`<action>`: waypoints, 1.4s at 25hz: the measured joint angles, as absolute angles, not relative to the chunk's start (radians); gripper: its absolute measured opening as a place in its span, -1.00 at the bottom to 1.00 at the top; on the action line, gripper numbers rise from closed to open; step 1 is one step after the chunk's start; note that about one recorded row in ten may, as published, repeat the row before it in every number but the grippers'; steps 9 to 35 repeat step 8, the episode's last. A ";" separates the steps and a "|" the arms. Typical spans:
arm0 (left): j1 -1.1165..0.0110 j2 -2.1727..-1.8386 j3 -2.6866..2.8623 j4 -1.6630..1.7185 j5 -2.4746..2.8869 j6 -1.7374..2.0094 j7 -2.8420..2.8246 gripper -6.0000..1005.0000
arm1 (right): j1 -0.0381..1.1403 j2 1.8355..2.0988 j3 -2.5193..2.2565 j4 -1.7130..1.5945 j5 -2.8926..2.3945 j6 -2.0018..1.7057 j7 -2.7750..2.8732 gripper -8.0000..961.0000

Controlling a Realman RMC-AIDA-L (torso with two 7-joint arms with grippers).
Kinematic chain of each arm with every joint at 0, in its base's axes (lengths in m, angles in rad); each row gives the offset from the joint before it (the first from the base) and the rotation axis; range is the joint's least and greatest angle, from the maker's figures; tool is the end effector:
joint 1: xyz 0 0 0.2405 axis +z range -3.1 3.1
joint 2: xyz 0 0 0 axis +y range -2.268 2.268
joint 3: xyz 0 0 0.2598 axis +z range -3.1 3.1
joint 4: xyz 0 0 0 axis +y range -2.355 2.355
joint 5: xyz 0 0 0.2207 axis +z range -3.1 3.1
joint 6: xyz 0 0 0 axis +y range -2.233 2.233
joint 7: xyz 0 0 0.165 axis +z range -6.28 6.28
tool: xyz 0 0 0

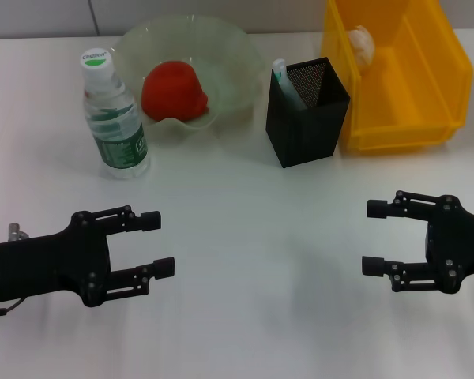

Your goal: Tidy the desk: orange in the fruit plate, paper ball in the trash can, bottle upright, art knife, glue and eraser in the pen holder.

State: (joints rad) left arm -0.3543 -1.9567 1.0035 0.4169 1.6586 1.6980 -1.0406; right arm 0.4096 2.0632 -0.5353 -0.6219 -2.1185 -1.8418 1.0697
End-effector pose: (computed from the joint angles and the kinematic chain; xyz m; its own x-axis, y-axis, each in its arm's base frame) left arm -0.3036 0.2667 -0.0219 0.7691 0.2508 0.5879 0.3496 -0.9351 -0.0584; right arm 0.2945 0.2749 -0.0070 0.8170 -0.1893 -0.5447 -0.2889 -0.9518 -0.1025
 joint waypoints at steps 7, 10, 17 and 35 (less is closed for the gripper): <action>-0.354 -1.957 1.003 0.420 1.660 1.699 -1.040 0.41 | 0.410 2.063 -0.535 -0.623 -2.118 -1.841 1.070 0.70; -0.354 -1.957 1.003 0.420 1.660 1.700 -1.040 0.41 | 0.410 2.063 -0.535 -0.623 -2.118 -1.841 1.070 0.70; -0.354 -1.957 1.003 0.420 1.660 1.700 -1.040 0.41 | 0.410 2.063 -0.535 -0.623 -2.118 -1.841 1.070 0.70; -0.354 -1.957 1.003 0.420 1.660 1.700 -1.040 0.41 | 0.410 2.063 -0.535 -0.623 -2.118 -1.841 1.070 0.70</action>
